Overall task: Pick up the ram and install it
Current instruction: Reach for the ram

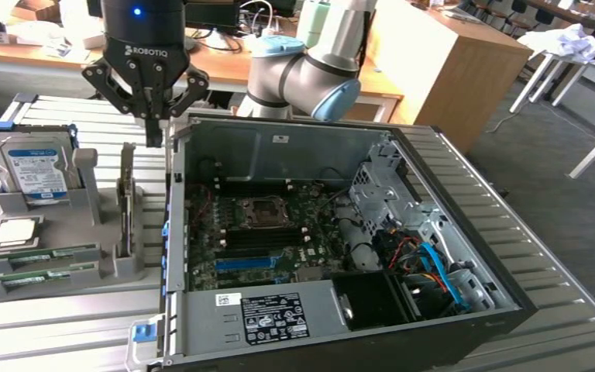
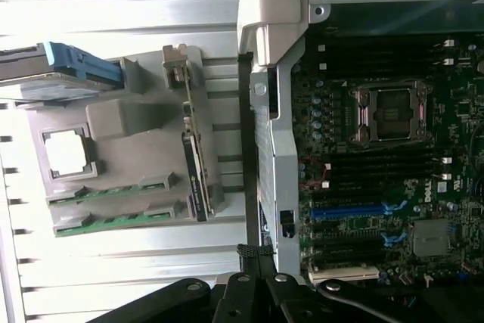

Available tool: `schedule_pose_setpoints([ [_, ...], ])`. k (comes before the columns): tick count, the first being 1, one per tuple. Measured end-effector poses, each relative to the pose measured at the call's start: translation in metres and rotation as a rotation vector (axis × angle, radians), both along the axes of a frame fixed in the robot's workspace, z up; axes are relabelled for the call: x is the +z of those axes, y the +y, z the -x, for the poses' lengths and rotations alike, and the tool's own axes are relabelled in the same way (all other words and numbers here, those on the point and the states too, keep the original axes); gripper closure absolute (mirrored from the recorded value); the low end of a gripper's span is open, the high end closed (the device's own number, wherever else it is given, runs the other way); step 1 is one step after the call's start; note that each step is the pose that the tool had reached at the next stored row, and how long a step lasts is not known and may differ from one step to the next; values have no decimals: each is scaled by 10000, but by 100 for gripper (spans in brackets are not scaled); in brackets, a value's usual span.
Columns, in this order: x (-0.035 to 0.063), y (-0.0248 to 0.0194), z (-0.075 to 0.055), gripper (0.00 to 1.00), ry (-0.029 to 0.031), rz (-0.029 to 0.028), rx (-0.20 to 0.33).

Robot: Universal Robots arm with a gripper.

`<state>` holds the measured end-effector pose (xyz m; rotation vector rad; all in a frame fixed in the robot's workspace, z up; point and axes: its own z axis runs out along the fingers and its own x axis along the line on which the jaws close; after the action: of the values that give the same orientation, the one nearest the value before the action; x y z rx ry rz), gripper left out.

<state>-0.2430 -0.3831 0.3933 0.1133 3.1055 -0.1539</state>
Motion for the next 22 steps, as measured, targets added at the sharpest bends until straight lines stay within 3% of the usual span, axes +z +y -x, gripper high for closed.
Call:
schedule_pose_setpoints([
  [22, 0, 0, 197, 90, 0, 0, 0],
])
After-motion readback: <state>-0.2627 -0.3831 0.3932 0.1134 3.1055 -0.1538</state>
